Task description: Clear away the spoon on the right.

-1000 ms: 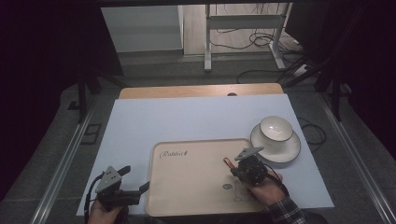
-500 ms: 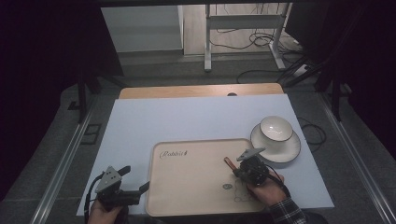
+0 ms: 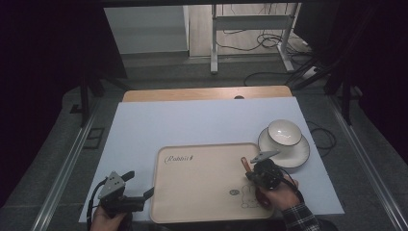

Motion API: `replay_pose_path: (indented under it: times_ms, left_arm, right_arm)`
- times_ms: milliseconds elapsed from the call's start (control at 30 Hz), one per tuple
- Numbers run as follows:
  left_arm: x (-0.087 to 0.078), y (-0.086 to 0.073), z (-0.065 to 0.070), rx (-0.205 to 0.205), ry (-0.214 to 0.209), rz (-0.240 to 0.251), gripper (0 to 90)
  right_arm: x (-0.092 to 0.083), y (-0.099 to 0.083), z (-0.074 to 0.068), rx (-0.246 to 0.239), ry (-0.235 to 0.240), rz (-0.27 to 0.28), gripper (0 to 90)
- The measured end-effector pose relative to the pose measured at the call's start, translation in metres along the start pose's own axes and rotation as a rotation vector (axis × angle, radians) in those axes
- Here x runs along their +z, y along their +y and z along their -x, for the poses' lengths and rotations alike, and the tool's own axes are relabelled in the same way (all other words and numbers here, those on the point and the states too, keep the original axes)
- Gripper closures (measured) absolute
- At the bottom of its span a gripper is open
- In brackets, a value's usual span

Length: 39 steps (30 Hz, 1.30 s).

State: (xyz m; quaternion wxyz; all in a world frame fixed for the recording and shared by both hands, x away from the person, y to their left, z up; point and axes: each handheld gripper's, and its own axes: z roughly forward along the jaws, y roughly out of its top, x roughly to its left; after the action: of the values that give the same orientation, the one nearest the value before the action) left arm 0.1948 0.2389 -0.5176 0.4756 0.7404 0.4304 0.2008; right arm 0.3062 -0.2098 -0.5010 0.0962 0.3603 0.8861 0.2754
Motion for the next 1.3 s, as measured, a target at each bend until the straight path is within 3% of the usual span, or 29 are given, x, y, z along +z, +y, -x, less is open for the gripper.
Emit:
replay_pose_path:
  times_ms: [433,1300]
  left_arm:
    - [0.0,0.0,0.0,0.006,0.001,-0.003,4.8]
    - [0.001,0.0,0.0,0.007,-0.013,-0.007,4.8]
  right_arm:
    - [-0.004,-0.004,0.011,0.023,-0.022,0.005,89.8]
    - [-0.011,-0.001,0.007,0.016,-0.015,0.046,83.3]
